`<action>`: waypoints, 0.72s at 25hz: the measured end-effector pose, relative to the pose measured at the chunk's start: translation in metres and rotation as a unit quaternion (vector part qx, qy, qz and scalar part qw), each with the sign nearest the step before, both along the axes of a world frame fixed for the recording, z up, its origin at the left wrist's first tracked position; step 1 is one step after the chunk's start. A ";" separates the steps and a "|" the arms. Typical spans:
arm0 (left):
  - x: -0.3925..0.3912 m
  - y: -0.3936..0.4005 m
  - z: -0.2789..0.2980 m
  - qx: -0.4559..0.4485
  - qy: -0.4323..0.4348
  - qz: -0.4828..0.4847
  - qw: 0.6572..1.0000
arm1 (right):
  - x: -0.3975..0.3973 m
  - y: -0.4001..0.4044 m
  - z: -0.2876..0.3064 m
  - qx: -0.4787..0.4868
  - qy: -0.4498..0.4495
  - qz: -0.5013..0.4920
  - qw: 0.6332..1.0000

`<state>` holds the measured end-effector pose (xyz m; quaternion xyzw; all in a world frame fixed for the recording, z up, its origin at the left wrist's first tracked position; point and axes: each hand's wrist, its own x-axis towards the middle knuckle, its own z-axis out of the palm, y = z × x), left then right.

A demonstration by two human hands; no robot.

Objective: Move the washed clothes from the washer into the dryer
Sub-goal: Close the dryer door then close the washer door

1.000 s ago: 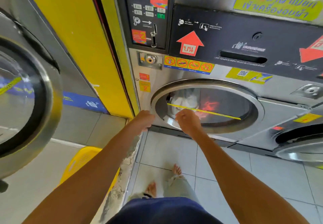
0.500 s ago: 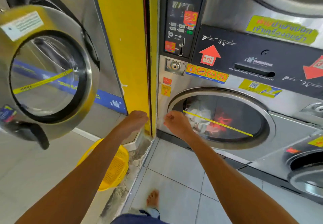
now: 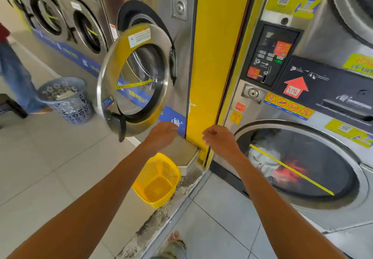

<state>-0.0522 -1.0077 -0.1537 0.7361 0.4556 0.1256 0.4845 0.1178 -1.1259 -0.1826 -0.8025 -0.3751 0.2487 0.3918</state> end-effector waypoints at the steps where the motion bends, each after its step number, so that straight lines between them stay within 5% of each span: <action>1: -0.014 0.007 0.008 0.020 -0.010 0.011 1.000 | -0.010 0.011 0.007 0.003 -0.010 0.014 1.000; 7: -0.079 0.068 0.037 0.171 0.046 0.083 0.981 | -0.073 0.108 0.042 0.036 -0.074 0.103 0.991; 12: -0.107 0.153 0.031 0.148 0.057 0.123 0.980 | -0.115 0.204 0.059 0.054 -0.113 0.131 0.984; 18: -0.127 0.234 0.023 0.121 0.104 0.035 0.987 | -0.156 0.313 0.088 0.078 -0.074 0.059 0.992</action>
